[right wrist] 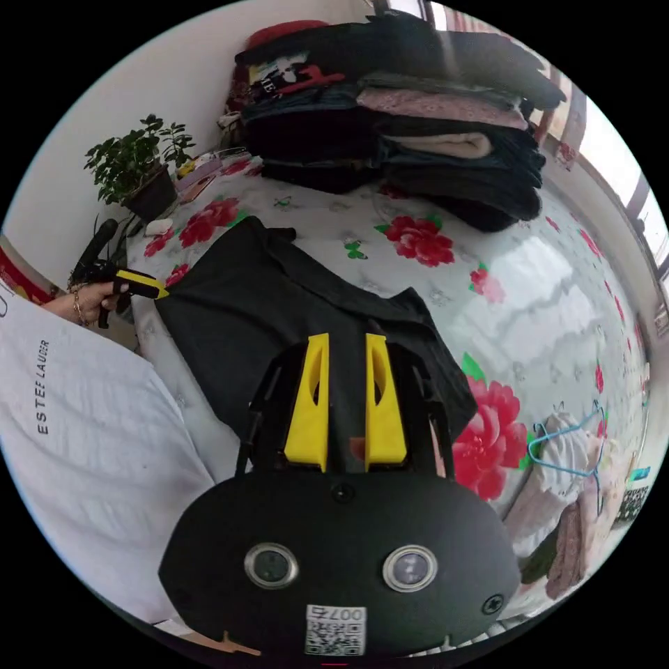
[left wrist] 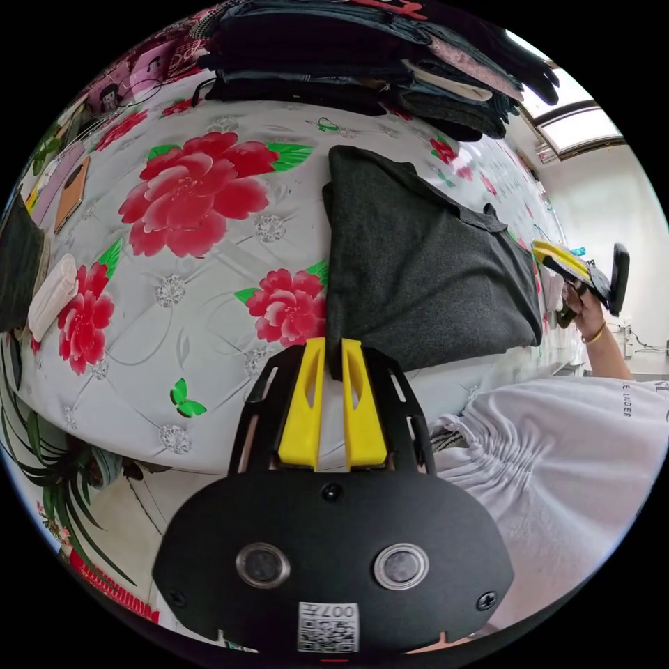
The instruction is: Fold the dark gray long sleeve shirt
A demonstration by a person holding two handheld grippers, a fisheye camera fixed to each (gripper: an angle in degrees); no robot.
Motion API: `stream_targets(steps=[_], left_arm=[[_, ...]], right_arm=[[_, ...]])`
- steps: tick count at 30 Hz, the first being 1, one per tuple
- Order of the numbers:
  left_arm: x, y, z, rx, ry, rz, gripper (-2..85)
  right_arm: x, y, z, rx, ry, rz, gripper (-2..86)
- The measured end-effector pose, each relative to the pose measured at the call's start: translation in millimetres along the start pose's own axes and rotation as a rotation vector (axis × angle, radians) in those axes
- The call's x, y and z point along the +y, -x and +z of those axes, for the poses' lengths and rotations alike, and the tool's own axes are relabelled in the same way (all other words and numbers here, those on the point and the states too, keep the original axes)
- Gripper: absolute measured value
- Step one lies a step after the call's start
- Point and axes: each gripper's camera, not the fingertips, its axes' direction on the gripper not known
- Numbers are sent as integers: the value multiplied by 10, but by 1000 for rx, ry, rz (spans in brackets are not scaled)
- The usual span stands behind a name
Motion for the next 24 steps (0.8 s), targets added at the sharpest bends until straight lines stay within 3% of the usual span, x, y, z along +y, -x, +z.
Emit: stream_targets(steps=[4, 9, 16, 20, 24], left_arm=[[-3, -41, 42, -9, -8, 6, 41], [-16, -19, 62, 11, -8, 4, 39], [1, 32, 105, 36, -21, -9, 36], [32, 73, 122, 55, -30, -20, 42], [105, 126, 114, 71, -50, -50, 50]], right_arm=[[-667, 188, 572, -74, 125, -124, 14], [-1011, 58, 923, -57, 219, -109, 3], [-1440, -749, 423, -5, 4, 215, 8], [-1134, -909, 257, -84, -30, 287, 25], [-71, -1011, 47, -156, -77, 471, 43]])
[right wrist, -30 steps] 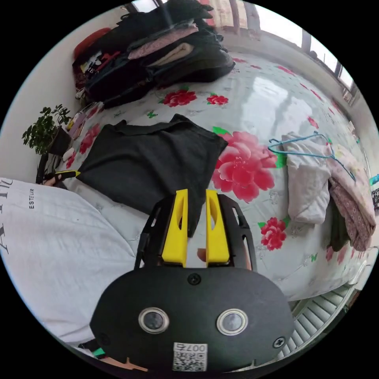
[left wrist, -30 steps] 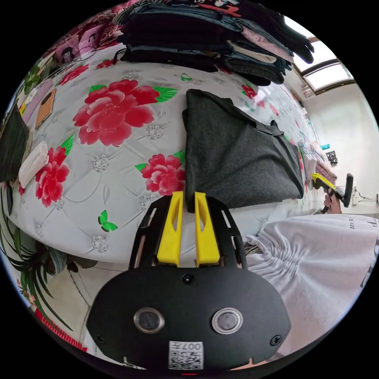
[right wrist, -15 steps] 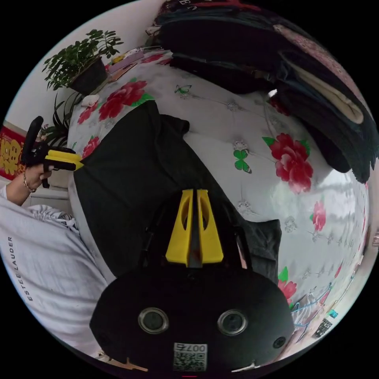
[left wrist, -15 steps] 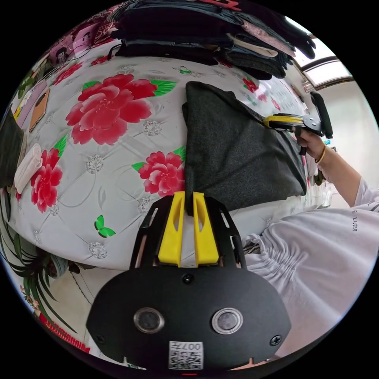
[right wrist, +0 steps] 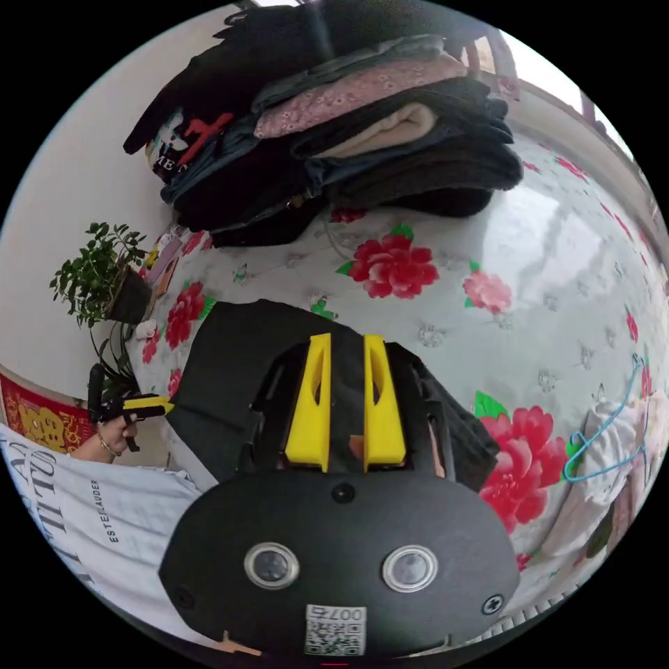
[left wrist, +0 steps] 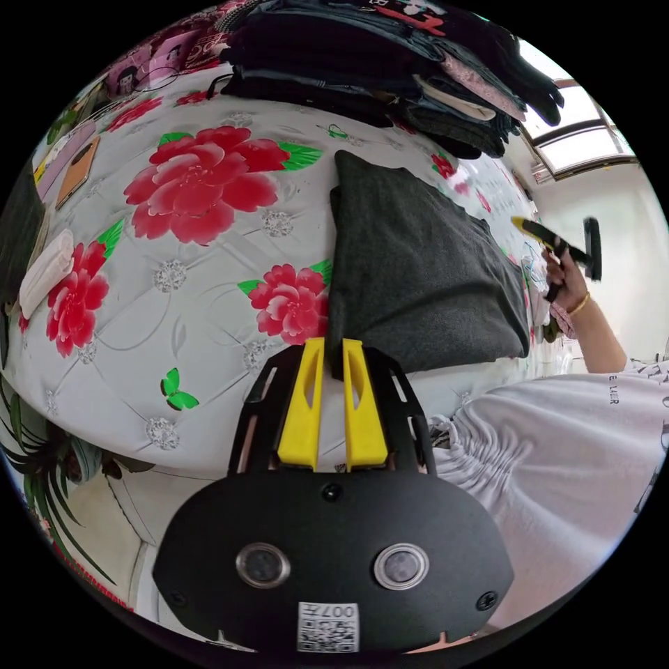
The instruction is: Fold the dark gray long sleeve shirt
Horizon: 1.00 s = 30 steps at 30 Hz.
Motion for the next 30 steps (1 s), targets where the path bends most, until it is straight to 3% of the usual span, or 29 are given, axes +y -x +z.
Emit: stream_targets(steps=[7, 12, 14, 20, 23, 26, 30], left_arm=[[236, 44, -205, 28, -49, -16, 63], [264, -58, -120, -6, -33, 22, 70], [229, -77, 94, -56, 40, 29, 70], [298, 101, 95, -37, 16, -26, 64], [466, 244, 46, -5, -9, -57, 64], [674, 419, -20, 44, -47, -91, 64], [889, 670, -78, 137, -98, -137, 67]], right_arm=[[2054, -1046, -690, -115, -111, 605, 79], [2571, -1123, -628, -197, -115, 689, 86], [2539, -1110, -471, -274, -112, 678, 82], [2328, -1234, -269, -308, -140, 708, 30], [2022, -1165, -526, -317, -209, 592, 12], [1377, -707, -795, -301, -208, 296, 6], [433, 556, -810, -288, -115, -214, 3]])
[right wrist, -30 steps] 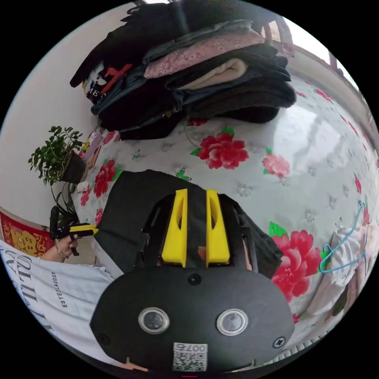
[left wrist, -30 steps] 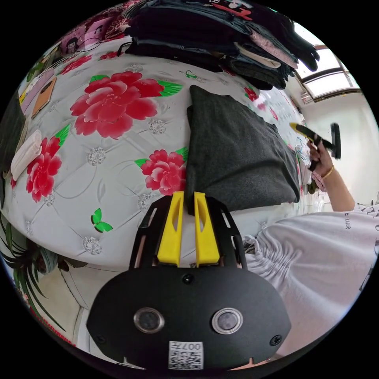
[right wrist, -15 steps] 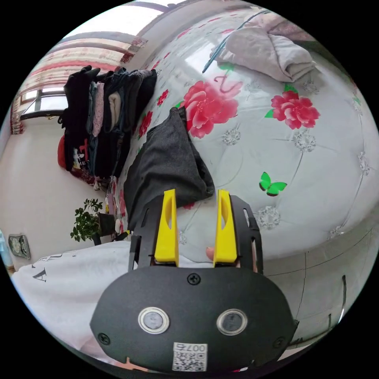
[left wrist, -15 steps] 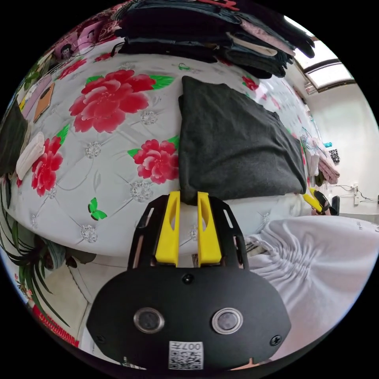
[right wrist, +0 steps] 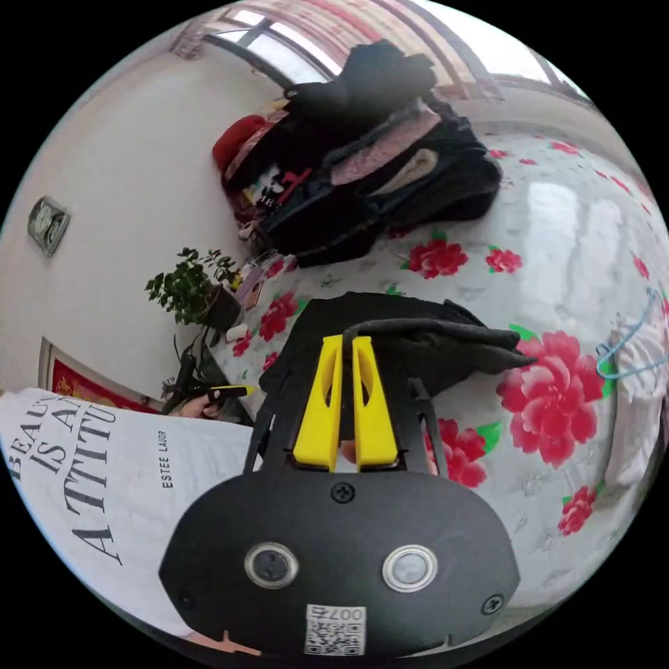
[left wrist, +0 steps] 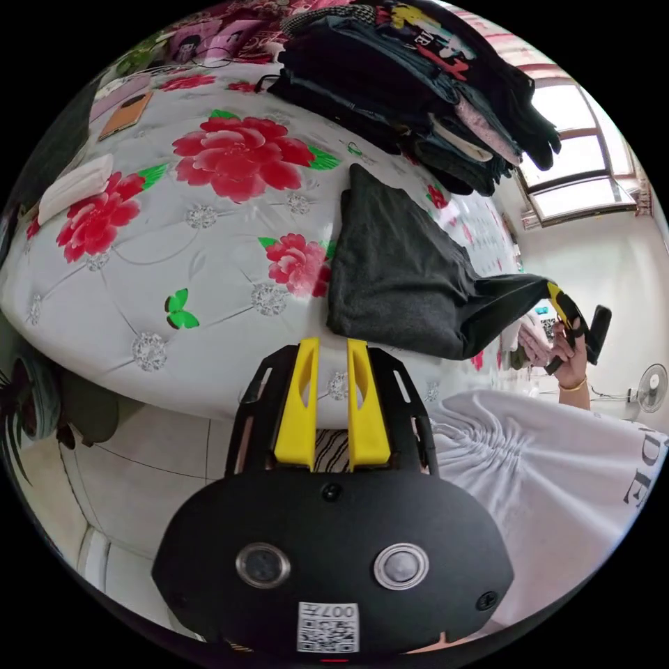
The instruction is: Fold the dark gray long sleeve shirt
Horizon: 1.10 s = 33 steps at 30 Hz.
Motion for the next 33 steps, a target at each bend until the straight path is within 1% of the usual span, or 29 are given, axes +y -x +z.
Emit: stream_targets(steps=[1, 2, 4, 7, 9, 11, 12, 14, 16, 17, 19, 22, 24, 25, 28, 30, 33], left_arm=[[44, 88, -28, 31, -17, -13, 70], [84, 171, -45, 56, -30, -22, 73], [144, 289, -53, 95, -49, -38, 75], [244, 480, -28, 174, -71, -73, 87], [297, 587, -5, 226, -75, -92, 97], [354, 705, 19, 279, -81, -102, 112], [361, 733, 30, 291, -78, -104, 115], [354, 829, 85, 338, -62, -106, 125], [315, 889, 113, 373, -57, -110, 130], [270, 922, 128, 397, -48, -111, 132], [186, 956, 155, 436, -35, -110, 134], [31, 968, 230, 496, -5, -115, 129], [-63, 963, 282, 501, 20, -125, 114], [-116, 977, 319, 494, 33, -147, 93], [-244, 1028, 354, 475, 47, -181, 58], [-355, 1001, 292, 453, 44, -140, 52], [-567, 1005, 18, 363, 22, -45, 48]], right_arm=[[-225, 307, 226, -45, 50, -115, 4], [-314, 452, 352, -72, 76, -161, 4], [-523, 926, 917, -176, 192, -294, 10], [-540, 1182, 1526, -219, 323, -321, 23], [-507, 1152, 1685, -249, 369, -302, 34], [-496, 1000, 1708, -214, 386, -264, 44], [-498, 826, 1673, -180, 380, -206, 52], [-465, 480, 1577, -156, 342, -65, 64], [-312, -40, 1431, -153, 286, 180, 80], [-256, -158, 1396, -155, 270, 240, 83], [-17, -522, 1295, -164, 218, 441, 93], [182, -750, 1330, -210, 200, 587, 99], [198, -807, 1433, -250, 215, 623, 102], [173, -821, 1509, -271, 220, 634, 102], [10, -794, 1724, -285, 250, 633, 97], [-145, -752, 1847, -266, 282, 616, 90], [-522, -578, 2098, -230, 339, 521, 81]])
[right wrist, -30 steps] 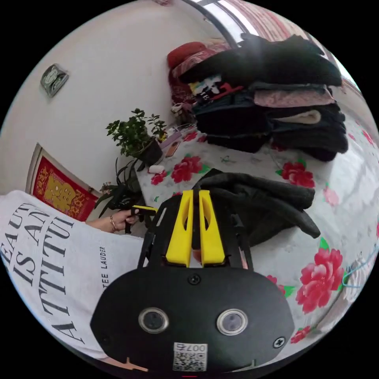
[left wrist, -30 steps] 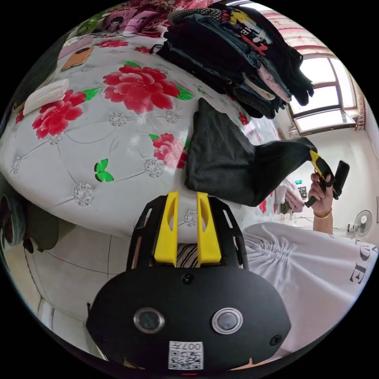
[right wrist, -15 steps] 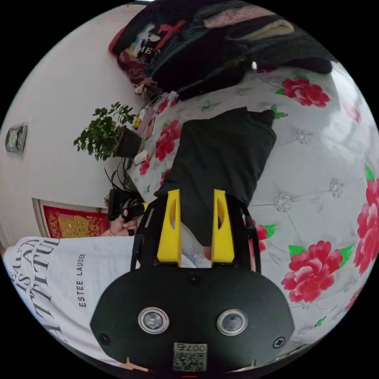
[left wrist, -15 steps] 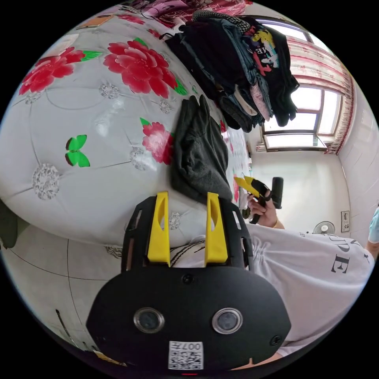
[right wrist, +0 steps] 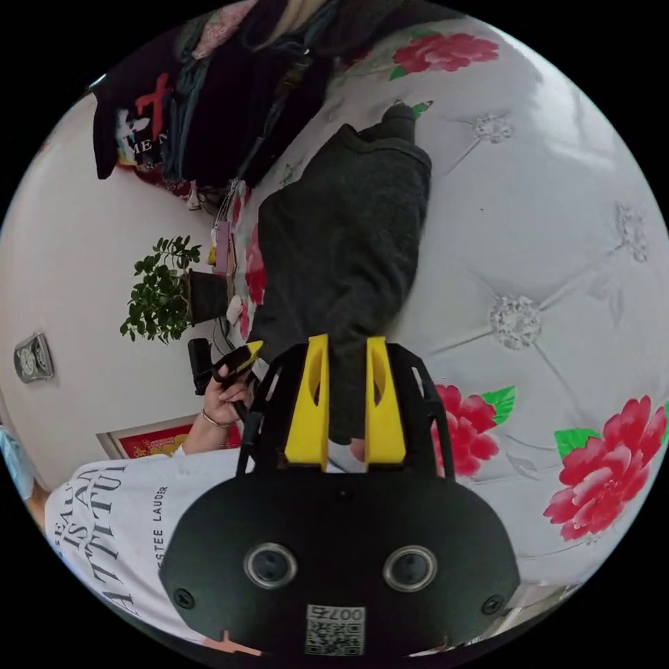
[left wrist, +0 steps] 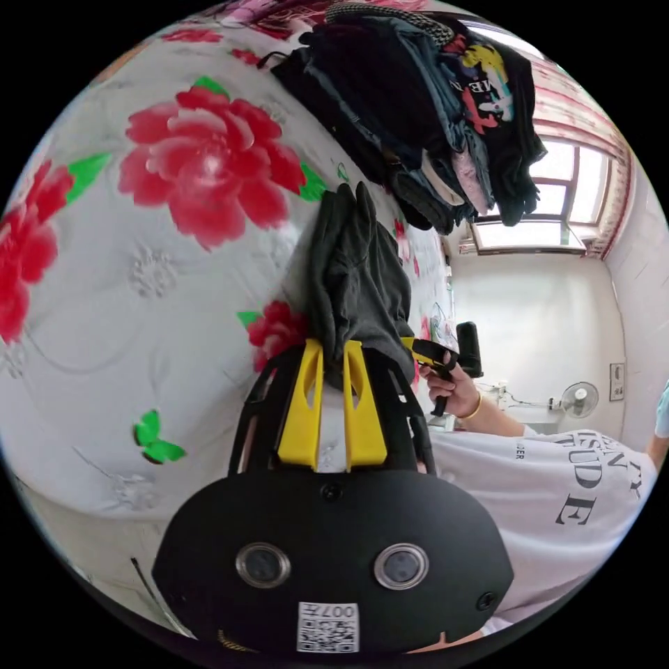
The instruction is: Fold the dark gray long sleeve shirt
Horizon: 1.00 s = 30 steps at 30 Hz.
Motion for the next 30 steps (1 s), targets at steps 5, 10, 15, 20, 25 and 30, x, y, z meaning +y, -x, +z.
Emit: stream_targets(steps=[5, 10, 15, 20, 25, 30], left_arm=[[-189, 39, -916, -220, -135, 43, 45], [264, 272, -1708, -466, -351, -189, 52], [824, 214, -1839, -565, -401, -296, 57], [1191, -364, -1721, -628, -445, -272, 38], [1164, -1124, -1516, -681, -476, -148, 25], [906, -2111, -608, -688, -314, 143, 13]], right_arm=[[-641, 832, 604, 15, 125, -203, 76], [-783, 1795, 1105, 92, 177, -502, 78], [-348, 1693, 1001, 229, 163, -591, 80], [149, 810, 284, 355, -1, -348, 82], [996, -250, -1106, 536, -433, 79, 96], [1727, -912, -2143, 736, -755, 393, 110]])
